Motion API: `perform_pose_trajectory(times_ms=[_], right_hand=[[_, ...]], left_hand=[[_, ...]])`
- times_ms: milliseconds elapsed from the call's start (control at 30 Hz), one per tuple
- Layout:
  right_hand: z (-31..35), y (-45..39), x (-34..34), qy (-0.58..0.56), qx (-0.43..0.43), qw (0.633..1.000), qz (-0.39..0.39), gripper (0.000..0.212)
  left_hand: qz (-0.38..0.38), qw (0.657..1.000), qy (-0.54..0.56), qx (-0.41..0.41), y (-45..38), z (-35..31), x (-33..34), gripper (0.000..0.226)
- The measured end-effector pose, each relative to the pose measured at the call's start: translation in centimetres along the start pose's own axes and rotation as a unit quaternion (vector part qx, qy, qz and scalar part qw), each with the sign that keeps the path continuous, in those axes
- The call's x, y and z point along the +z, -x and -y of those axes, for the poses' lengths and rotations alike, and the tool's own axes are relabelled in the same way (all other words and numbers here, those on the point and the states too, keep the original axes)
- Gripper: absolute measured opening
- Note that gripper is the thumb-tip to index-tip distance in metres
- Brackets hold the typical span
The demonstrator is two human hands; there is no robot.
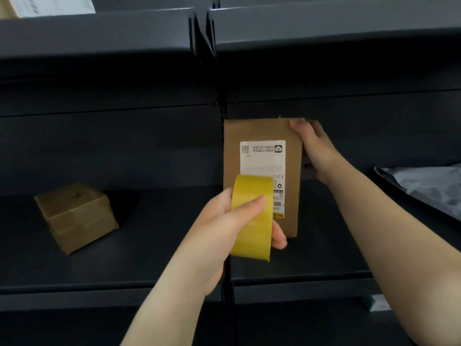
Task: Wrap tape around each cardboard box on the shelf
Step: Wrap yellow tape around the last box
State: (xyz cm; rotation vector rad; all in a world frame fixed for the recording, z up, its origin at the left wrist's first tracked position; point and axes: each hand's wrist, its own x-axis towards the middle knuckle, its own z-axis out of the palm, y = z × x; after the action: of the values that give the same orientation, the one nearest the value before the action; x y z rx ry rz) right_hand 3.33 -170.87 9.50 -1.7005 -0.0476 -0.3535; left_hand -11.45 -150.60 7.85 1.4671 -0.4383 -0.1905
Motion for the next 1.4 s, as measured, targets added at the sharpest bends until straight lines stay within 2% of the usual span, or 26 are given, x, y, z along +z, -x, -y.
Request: perform_pose_trajectory(times_ms=[100, 233, 333, 467, 700, 900, 1000, 1067, 1100, 1167, 1200, 1233, 1267, 1333, 1400], right_hand=[[-0.1, -1.2, -0.3, -0.042, 0.116, 0.992, -0.008, 0.09], [-1.1, -2.5, -0.7, -0.041, 0.194, 0.98, 0.004, 0.069], [-2.5, -2.8, 0.0, -0.022, 0.243, 0.97, 0.011, 0.074], [-3.4, -2.9, 0.5, -0.026, 0.27, 0.962, 0.019, 0.081], [-5.6, -2.8, 0.1, -0.034, 0.33, 0.942, 0.05, 0.078], [-5.8, -3.1, 0.2, 0.047, 0.331, 0.94, 0.067, 0.083], [-5.9, -2.8, 0.3, 0.033, 0.327, 0.943, 0.053, 0.084], [-6.1, -2.7, 0.7, 0.017, 0.287, 0.958, -0.007, 0.086], [-6.1, -2.4, 0.8, 0.037, 0.237, 0.969, -0.053, 0.086], [-5.7, -1.3, 0.3, 0.114, 0.049, 0.987, -0.102, 0.07], [-5.2, -0.1, -0.5, 0.136, -0.069, 0.985, -0.085, 0.059], [-4.6, 1.6, -1.3, 0.147, -0.171, 0.973, -0.037, 0.052], [-4.2, 3.4, -2.3, 0.16, -0.253, 0.954, 0.026, 0.052], [-4.4, 7.1, -4.3, 0.239, -0.356, 0.892, 0.143, 0.068], [-5.3, 10.0, -5.6, 0.364, -0.434, 0.8, 0.198, 0.091]], left_hand=[[0.029, 1.0, -0.009, -0.009, 0.1, 0.0, -0.1, 0.029], [0.042, 0.999, -0.018, -0.004, 0.9, 1.1, 0.5, 0.017], [0.034, 0.999, 0.007, 0.008, 1.1, 1.1, 0.8, 0.018], [0.016, 0.999, 0.025, 0.015, 1.1, 0.5, 0.4, 0.023], [0.072, 0.997, -0.01, -0.029, 1.6, 0.9, 0.2, 0.026], [0.047, 0.994, 0.084, -0.051, 2.5, 2.6, 1.8, 0.03], [0.028, 0.991, 0.123, -0.041, 2.6, 3.0, 2.5, 0.032], [0.015, 0.99, 0.136, -0.046, 2.6, 3.1, 2.7, 0.036], [0.014, 0.989, 0.136, -0.047, 2.7, 3.1, 2.7, 0.037], [0.027, 0.99, 0.133, -0.047, 2.9, 3.2, 2.5, 0.037], [0.035, 0.99, 0.131, -0.048, 3.0, 3.2, 2.3, 0.037], [0.044, 0.989, 0.13, -0.051, 3.1, 3.2, 2.0, 0.037], [0.055, 0.989, 0.128, -0.053, 3.2, 3.2, 1.6, 0.038], [0.07, 0.988, 0.127, -0.052, 3.4, 3.0, 0.6, 0.039], [0.084, 0.986, 0.133, -0.056, 3.5, 2.6, -0.5, 0.04]])
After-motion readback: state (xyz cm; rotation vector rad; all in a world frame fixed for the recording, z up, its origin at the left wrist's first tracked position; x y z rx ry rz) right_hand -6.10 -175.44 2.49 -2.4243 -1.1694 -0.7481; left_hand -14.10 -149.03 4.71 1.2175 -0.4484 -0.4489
